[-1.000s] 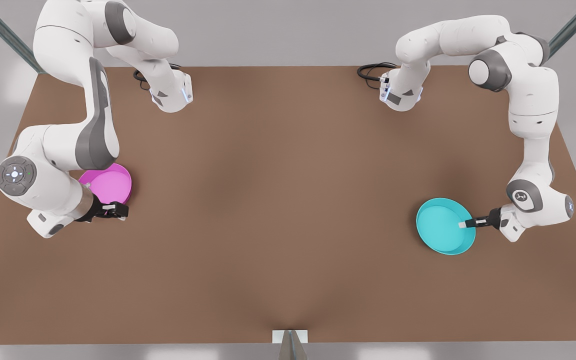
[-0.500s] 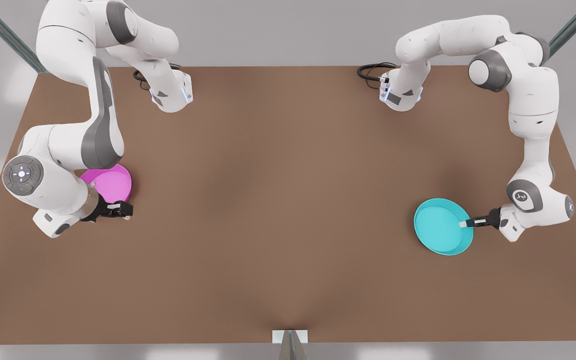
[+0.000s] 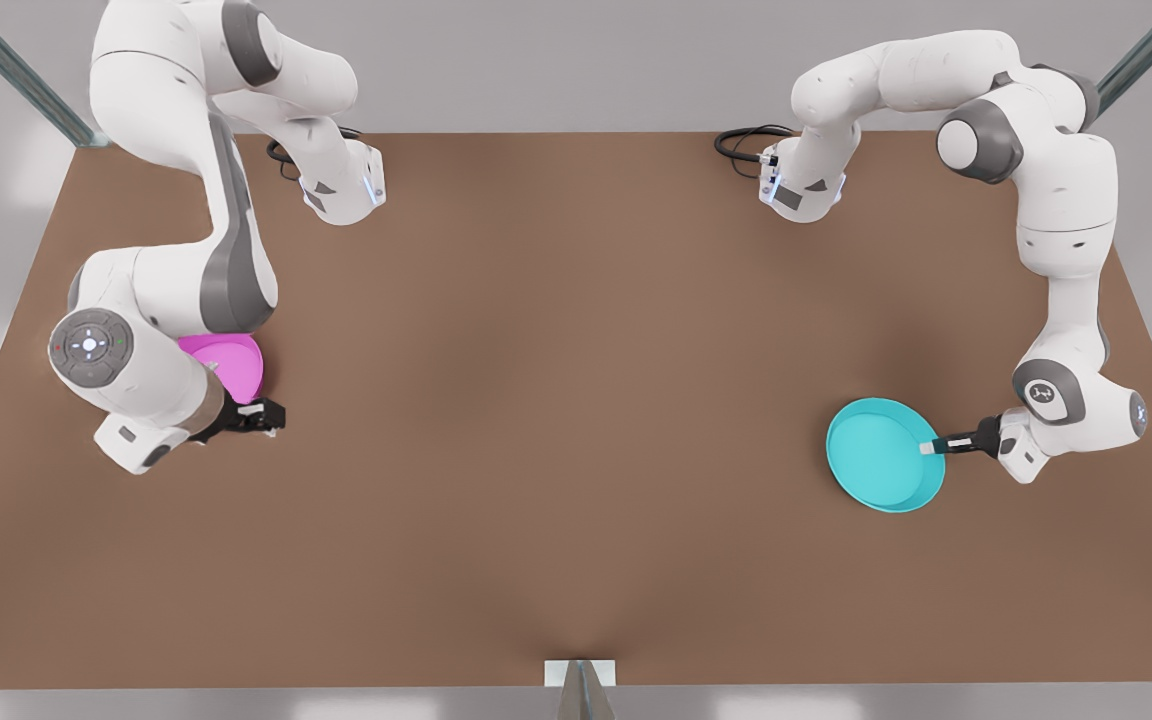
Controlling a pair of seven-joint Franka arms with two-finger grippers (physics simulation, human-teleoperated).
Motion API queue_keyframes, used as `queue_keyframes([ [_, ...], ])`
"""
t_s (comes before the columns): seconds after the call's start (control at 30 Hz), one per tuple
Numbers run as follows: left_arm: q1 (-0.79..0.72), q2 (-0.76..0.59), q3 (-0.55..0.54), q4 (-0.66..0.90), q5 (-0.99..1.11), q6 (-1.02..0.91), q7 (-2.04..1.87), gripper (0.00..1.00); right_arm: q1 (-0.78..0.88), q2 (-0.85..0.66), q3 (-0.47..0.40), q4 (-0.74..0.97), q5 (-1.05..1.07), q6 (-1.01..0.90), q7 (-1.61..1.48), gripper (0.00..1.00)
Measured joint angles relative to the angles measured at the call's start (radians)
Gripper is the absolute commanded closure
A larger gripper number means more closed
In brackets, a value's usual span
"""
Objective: Flip the blue plate over with the left arm, and stack the pink plate on top of the blue plate with the right arm
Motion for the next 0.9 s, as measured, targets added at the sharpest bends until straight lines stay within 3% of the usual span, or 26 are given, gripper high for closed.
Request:
queue_keyframes([
  [0.1,-0.002,0.000,0.000,0.000,0.007,0.001,0.001,0.79,-0.010,0.009,-0.001,-0.010,0.001,-0.074,-0.080,0.00],
  [0.73,-0.019,-0.059,0.000,0.021,0.120,-0.042,-0.008,0.79,-0.032,0.009,-0.003,-0.009,-0.006,-0.076,-0.142,0.00],
  [0.9,-0.150,-0.072,0.006,0.143,0.257,-0.162,-0.121,0.79,-0.032,0.009,-0.003,-0.004,-0.002,-0.075,-0.152,0.00],
])
